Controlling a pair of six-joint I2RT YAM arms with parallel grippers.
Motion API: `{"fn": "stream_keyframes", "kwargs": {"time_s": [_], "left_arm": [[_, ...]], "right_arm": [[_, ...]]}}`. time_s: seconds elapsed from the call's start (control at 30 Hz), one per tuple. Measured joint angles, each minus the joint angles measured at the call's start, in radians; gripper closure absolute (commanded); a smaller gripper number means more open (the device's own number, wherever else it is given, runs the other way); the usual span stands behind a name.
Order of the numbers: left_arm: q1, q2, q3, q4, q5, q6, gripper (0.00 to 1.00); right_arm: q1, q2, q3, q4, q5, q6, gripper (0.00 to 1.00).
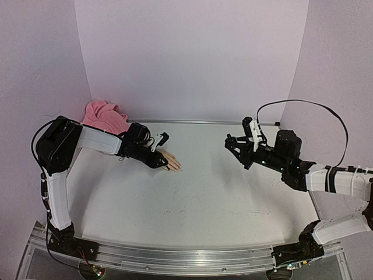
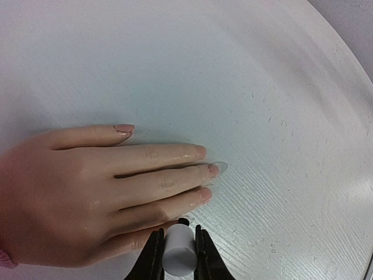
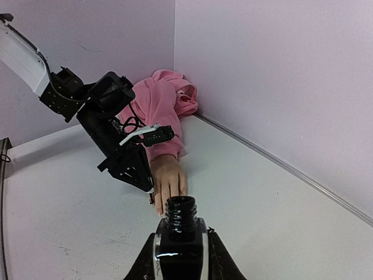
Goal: Paint the nails
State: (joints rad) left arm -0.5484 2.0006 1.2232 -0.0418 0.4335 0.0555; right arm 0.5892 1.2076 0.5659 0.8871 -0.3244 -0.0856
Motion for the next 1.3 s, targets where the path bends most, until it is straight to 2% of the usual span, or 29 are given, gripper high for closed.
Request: {"fn": "stream_keyframes", "kwargs": {"time_s": [1.3], "left_arm": [[-0.002, 0.015, 0.0, 0.0, 0.02, -0.001, 1.0]], "right_arm": [[-0.006, 0.001, 0.0, 0.002, -0.002, 0.004, 1.0]]}}
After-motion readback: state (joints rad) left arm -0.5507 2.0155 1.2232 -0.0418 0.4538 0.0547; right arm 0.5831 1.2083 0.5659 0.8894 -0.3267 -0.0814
